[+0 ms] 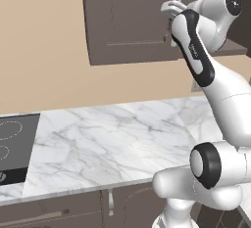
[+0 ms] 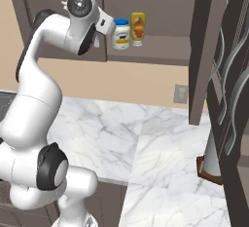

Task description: Move the mayonnaise and mustard from the cabinet to the dining counter.

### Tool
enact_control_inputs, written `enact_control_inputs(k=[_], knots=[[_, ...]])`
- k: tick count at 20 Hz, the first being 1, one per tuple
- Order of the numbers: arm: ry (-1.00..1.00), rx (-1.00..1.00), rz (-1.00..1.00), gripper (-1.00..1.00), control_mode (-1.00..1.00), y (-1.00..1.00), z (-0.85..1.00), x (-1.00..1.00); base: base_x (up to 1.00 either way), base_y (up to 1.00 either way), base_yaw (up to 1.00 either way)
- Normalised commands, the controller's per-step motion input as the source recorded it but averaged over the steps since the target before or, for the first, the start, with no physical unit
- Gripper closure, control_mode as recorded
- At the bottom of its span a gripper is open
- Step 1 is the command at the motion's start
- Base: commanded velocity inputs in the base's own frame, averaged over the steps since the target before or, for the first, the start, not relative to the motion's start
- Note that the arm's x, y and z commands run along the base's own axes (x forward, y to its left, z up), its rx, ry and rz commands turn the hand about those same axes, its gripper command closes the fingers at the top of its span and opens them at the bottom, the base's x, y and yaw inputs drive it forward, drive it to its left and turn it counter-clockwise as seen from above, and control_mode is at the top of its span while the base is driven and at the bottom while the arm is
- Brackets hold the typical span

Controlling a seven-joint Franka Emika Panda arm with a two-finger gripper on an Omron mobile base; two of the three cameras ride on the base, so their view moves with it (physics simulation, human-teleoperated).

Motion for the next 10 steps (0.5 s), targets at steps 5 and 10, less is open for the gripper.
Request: enact_control_inputs(k=[5, 10], knots=[[0.0, 0.0, 0.0, 1.0, -1.0, 0.0, 0.0, 0.0, 0.0, 0.0, 0.0], [0.0, 0.0, 0.0, 1.0, -1.0, 0.0, 0.0, -0.24, 0.0, 0.0, 0.0]])
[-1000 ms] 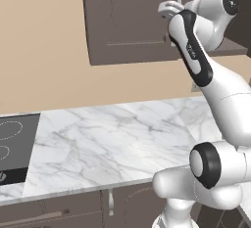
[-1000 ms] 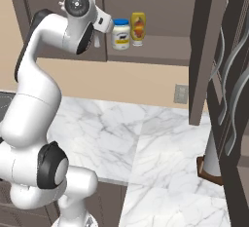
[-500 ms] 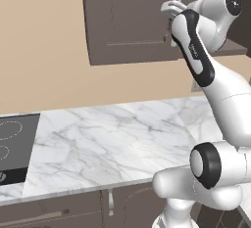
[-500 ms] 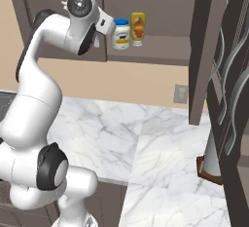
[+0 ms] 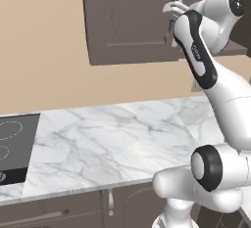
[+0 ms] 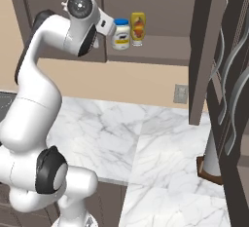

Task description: Move the mayonnaise and mustard from the cabinet to the dining counter.

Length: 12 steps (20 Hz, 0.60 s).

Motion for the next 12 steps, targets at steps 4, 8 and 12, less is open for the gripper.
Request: enact_control_inputs(k=[4, 8, 12], knots=[[-0.17, 0.0, -0.03, 1.0, -1.0, 0.0, 0.0, -1.0, 0.0, 0.0, 0.0], [-0.32, 0.0, -0.13, 1.0, -1.0, -0.13, 0.0, -1.0, 0.0, 0.0, 0.0], [-0.3, 0.0, -0.19, 1.0, -1.0, -0.25, 0.01, -1.0, 0.0, 0.0, 0.0]])
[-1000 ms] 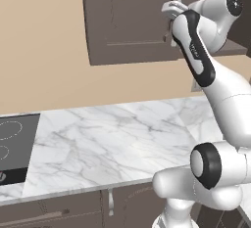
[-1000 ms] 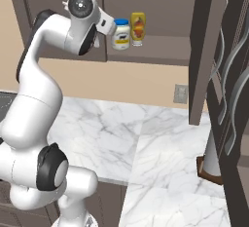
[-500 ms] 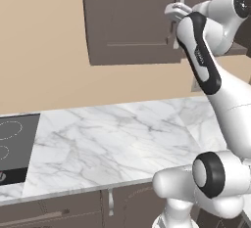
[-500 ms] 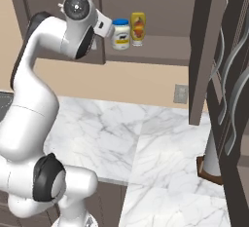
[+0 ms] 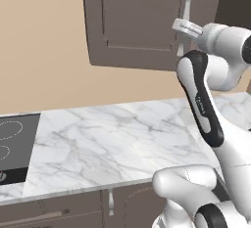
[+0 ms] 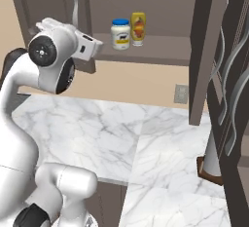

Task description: Move the mayonnaise and mustard from the cabinet to the dining counter.

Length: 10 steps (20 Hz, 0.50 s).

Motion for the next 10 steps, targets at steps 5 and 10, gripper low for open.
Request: enact_control_inputs(k=[5, 10], knots=[[-0.24, 0.0, -0.21, 1.0, -1.0, -0.29, 0.0, -1.0, 0.0, 0.0, 0.0], [-0.18, 0.0, -0.22, 1.0, -1.0, -0.34, 0.0, -1.0, 0.0, 0.0, 0.0]])
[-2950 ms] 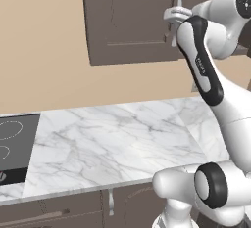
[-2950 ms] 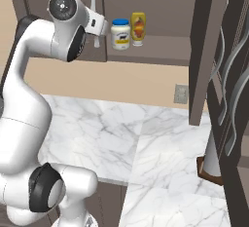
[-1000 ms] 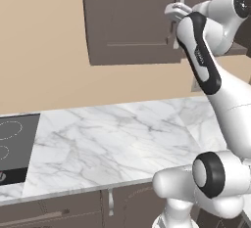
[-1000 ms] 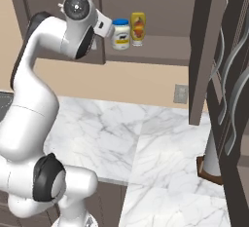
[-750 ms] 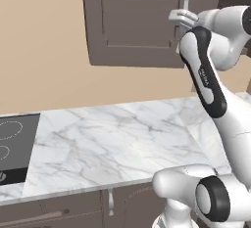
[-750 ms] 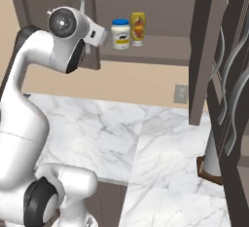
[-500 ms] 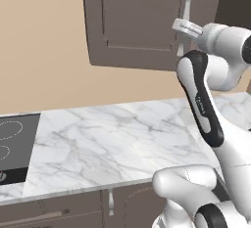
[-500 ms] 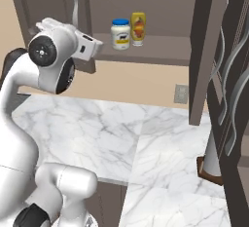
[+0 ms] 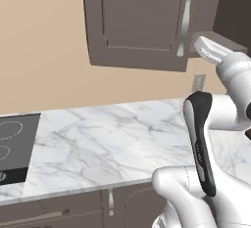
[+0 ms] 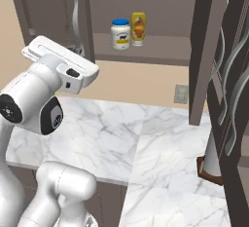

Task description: Move the mayonnaise and mustard from the cabinet to the dining counter.

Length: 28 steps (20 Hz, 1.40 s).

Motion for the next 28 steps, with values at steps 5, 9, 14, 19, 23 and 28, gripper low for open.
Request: enact_control_inputs(k=[5, 9, 14, 19, 23, 28], knots=[[0.0, 0.0, -0.08, 1.0, -1.0, -0.15, 0.0, -0.55, 0.0, 0.0, 0.0], [0.07, 0.11, 0.06, 1.0, -1.0, -0.16, 0.0, 0.04, 0.0, 0.0, 0.0], [0.17, 0.16, 0.13, 1.0, -1.0, -0.16, 0.07, 0.02, 0.0, 0.0, 0.0], [0.34, 0.16, 0.11, 1.0, -1.0, -0.05, 0.04, 0.15, 0.0, 0.0, 0.0], [0.38, 0.15, 0.07, 1.0, -1.0, -0.02, 0.05, 0.29, 0.0, 0.0, 0.0], [0.26, 0.18, 0.07, 1.0, -1.0, -0.14, 0.05, 0.31, 0.0, 0.0, 0.0]])
